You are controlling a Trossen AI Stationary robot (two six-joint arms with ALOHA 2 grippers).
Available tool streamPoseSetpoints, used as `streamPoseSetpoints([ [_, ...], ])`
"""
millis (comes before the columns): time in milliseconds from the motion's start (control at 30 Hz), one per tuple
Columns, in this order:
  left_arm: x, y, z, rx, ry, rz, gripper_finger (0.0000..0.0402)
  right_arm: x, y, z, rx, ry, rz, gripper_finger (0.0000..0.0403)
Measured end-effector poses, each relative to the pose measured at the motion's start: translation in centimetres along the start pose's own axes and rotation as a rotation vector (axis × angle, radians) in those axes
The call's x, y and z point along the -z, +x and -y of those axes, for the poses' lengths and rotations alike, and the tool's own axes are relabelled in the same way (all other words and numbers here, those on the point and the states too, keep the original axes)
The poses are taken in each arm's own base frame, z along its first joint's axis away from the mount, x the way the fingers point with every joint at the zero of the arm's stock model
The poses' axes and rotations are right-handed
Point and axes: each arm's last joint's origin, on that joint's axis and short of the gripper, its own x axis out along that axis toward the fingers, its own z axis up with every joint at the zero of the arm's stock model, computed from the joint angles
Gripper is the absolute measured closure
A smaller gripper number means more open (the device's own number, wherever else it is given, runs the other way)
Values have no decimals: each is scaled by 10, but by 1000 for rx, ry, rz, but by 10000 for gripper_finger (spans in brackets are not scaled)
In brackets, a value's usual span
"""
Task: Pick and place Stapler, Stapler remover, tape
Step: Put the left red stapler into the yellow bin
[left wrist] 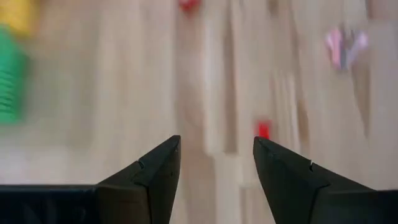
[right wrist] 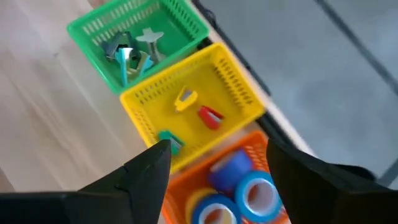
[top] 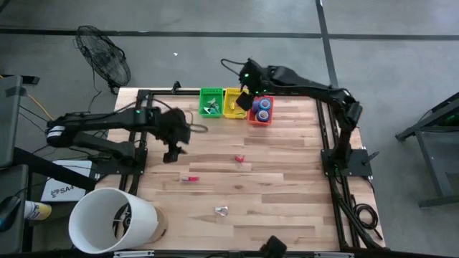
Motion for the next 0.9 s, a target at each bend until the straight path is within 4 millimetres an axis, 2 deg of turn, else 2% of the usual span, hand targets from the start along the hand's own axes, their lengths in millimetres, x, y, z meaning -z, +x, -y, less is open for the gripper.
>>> streamPoseSetpoints([
  [233, 8, 29, 22, 102, 46, -274, 202, 5, -57, 12, 60, -5, 72, 148],
  [400, 5, 45, 41, 101, 76, -319, 202, 7, -80, 16, 56, 5, 114, 148],
  [500, 6, 56, 51, 84, 94, -370, 202, 9, -87, 18, 56, 8, 122, 148],
  [667, 6, 74, 66, 54, 127, -426, 202, 11, -88, 18, 55, 3, 103, 148],
  [900, 8, 98, 71, 6, 120, -494, 202, 12, -89, 12, 47, -17, 106, 148],
])
